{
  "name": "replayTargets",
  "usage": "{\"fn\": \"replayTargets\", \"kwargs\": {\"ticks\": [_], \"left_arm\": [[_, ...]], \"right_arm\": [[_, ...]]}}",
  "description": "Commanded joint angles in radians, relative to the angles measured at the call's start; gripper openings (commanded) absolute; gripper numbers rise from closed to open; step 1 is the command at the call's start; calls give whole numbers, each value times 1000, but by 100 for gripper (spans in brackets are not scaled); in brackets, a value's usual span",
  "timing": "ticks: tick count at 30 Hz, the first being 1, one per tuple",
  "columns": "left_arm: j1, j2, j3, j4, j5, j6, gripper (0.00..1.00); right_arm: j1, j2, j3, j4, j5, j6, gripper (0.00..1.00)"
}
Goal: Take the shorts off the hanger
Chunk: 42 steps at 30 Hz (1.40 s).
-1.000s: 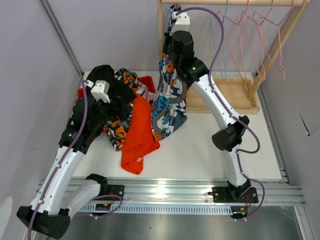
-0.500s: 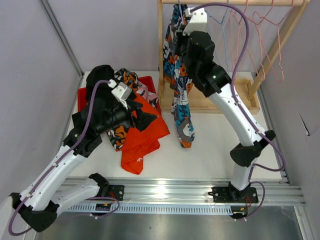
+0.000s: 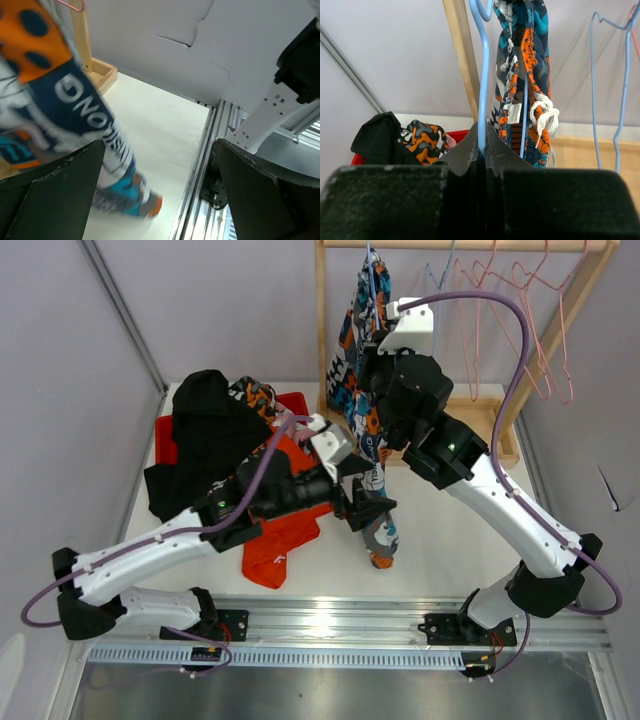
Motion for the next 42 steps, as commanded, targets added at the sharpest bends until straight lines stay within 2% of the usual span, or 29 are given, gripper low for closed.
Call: {"fn": "replayTargets", "kwargs": {"ticks": [1,5,6,8,11,13,14,15,16,18,19,20,25,30,34,35,39,42], "left_arm": [[-50,80,64,116,-116,26,99],[-91,131,69,159,-202,36,99],[-107,137,64,171,-275,38,99],[-111,152,58,185,-328,55,99],[-111,172,61,193,-440,85,95],[-113,184,76,190,-553,96,88],[-113,191,81,185,-583,113,79],[-113,200,93,186,-604,124,74],[-113,204,99,190,-635,133,60],[-113,215,110,200,-653,145,42],[-113,218,113,200,-663,145,7],[-113,218,117,197,-670,138,0],[-159,159,49,213,-670,128,0],[-346,50,-106,254,-773,96,0],[-560,-27,-246,266,-911,64,0],[-593,-33,-258,257,-973,53,0],[-693,-50,-330,200,-1063,-40,0],[-730,-43,-390,182,-1074,-130,0]], "right_arm": [[26,-91,-27,185,76,7,0],[37,-125,-47,173,90,29,0],[43,-131,-50,173,93,31,0],[49,-150,-53,167,100,30,0],[61,-174,-59,150,100,42,0],[69,-187,-70,150,101,45,0],[74,-197,-75,150,104,45,0],[77,-203,-79,152,107,45,0],[81,-210,-88,152,107,47,0],[84,-222,-96,152,112,45,0],[84,-225,-99,150,112,48,0],[86,-228,-101,152,116,48,0],[84,-225,-96,159,127,34,0],[74,-202,-44,156,133,-8,0],[45,-165,35,129,116,-35,0],[37,-153,61,116,112,-39,0],[28,-102,204,56,104,-61,0],[25,-88,243,61,103,-78,0]]}}
